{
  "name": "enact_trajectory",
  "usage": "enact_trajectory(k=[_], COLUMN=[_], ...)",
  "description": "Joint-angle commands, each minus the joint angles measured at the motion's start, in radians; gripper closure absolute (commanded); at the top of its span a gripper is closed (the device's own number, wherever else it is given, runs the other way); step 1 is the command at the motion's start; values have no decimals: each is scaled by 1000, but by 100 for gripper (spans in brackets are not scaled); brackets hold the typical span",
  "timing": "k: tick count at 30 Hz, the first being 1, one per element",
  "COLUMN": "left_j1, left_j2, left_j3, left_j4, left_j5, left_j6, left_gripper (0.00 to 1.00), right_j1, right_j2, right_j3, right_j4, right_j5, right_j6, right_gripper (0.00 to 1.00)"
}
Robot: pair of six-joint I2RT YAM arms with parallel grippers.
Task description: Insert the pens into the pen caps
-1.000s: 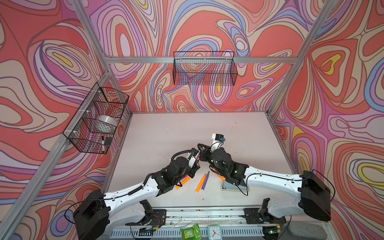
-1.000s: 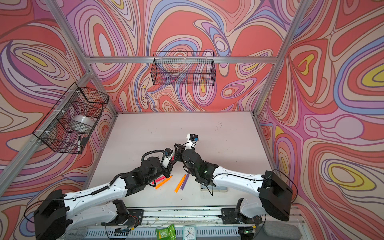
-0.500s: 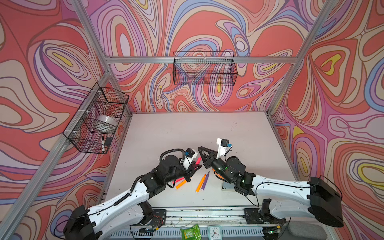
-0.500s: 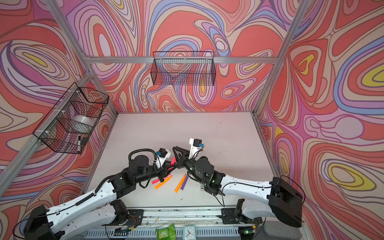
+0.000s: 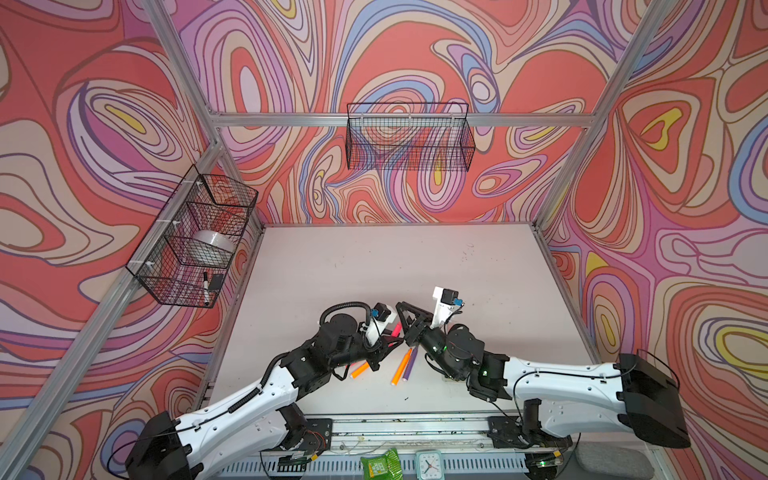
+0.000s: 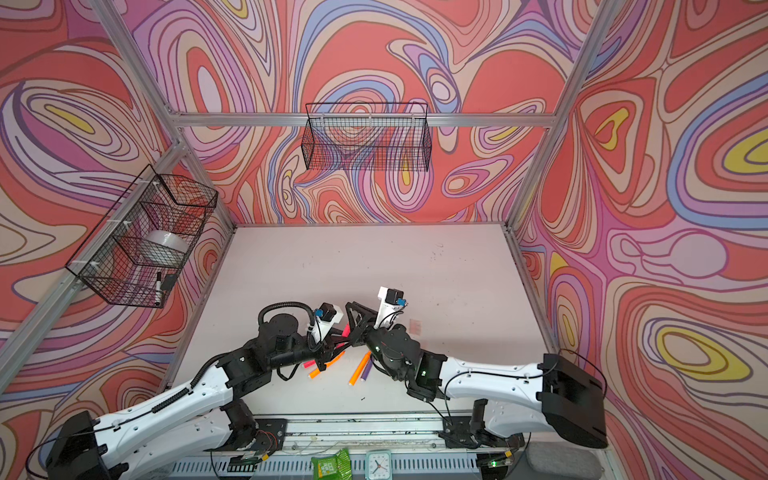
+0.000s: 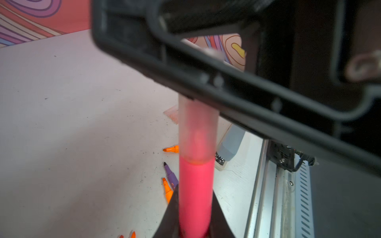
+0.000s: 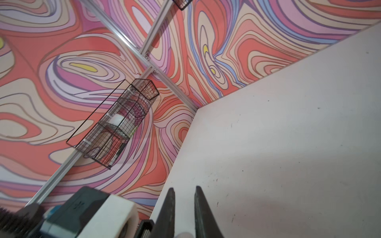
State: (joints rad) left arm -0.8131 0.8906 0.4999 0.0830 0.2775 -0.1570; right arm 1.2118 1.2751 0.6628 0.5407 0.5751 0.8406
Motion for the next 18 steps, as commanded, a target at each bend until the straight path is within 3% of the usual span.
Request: enact_trajectory(k=[1, 5, 13, 14, 18], left_j1=[30, 9, 10, 10, 11], left_j2=[-12, -17, -17, -10, 44], left_j3=[60, 51, 46, 46, 52], left_j4=[297, 303, 311, 313, 326], left_j5=[-398, -508, -502, -500, -497], left_j6=[-56, -29, -23, -24, -27], left_gripper=[100, 100, 100, 100, 100], right_j1=[193, 218, 215, 210, 174], right_j2=[83, 97, 10, -12, -111], right_j3=[10, 76, 84, 95, 144], right_j4=[-367, -458, -549, -571, -699], right_j5=[-185, -154, 3, 26, 116], right_j6=[189, 211, 158, 133, 41], right_gripper=[100, 100, 100, 94, 54])
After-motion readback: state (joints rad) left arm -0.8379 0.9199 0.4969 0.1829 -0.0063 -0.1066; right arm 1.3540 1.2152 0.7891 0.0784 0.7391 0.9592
